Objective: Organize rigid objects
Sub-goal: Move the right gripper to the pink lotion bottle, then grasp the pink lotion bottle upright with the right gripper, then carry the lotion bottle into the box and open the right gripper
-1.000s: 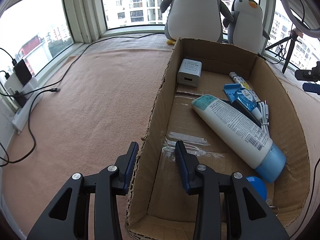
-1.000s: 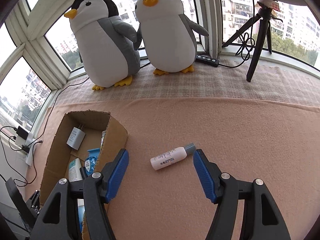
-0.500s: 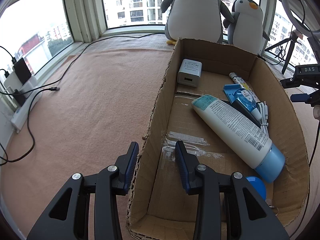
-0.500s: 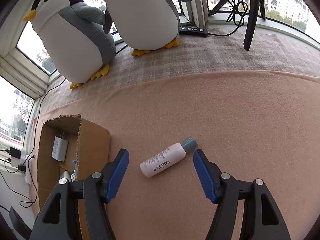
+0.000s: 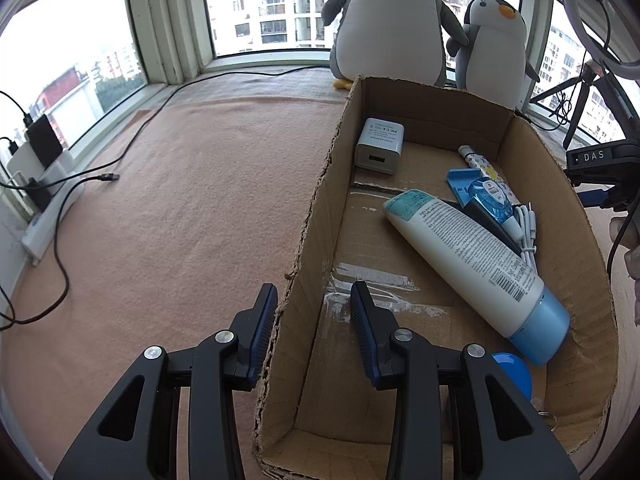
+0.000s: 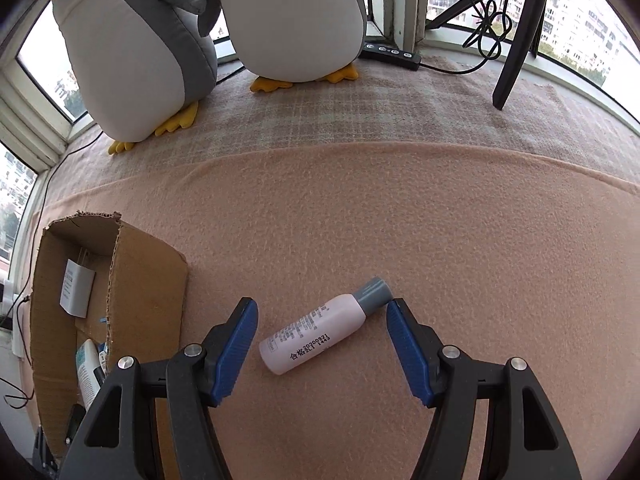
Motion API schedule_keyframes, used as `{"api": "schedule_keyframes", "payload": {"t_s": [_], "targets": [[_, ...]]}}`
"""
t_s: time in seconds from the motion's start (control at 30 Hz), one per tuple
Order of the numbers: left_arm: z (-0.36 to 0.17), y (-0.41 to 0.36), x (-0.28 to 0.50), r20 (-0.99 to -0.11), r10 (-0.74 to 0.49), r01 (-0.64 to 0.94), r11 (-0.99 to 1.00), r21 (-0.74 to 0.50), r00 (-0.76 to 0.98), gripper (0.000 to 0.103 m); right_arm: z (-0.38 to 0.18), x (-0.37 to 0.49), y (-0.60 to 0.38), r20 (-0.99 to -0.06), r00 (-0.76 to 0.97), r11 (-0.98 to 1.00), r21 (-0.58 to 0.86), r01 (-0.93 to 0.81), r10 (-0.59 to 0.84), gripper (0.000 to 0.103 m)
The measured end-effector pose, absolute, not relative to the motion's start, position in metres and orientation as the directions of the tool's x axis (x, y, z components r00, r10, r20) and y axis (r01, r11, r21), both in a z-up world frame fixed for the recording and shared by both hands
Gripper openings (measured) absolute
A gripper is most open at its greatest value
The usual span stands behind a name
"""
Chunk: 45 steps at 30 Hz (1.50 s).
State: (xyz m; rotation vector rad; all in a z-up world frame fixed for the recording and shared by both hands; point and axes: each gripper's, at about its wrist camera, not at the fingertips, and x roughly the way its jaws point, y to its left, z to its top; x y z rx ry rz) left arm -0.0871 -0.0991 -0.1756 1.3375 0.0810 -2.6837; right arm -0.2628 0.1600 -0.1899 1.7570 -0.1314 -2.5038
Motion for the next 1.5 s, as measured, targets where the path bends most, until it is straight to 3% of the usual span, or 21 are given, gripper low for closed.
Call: {"api": "schedule_keyframes", "payload": {"t_s": [0.47,0.87,1.0,1.5], "targets": [[-0.176,-0.099,-0.086,-0.797,-0.101,0.151,-0.988,0.012,-0.595,0.036,-0.191,-0.257,0.173,-0.942,-0.326,-0.995,0.054,0.078,-0.077,0.059],[-0.176,-0.1,-0.086,-0.797,-0.101,0.15,-0.989,0.013,-0.595,0.036,-0.186,-0.252,0.19,-0.942,-0.329,-0.99,0.028,0.138,-0.072,0.032],[-0.176,-0.1,-0.086,-0.797,-0.102,0.15,-0.989,0.014,-0.595,0.036,-0.185,-0.251,0.185,-0.94,-0.33,-0.987,0.03,0.16,-0.082,0.018],[-0.176,-0.101,-0.085,-0.797,-0.103,0.149,-0.989,0.016,-0.595,0.036,-0.161,-0.224,0.176,-0.912,-0.348,-0.97,0.16,0.18,-0.215,0.018]]}}
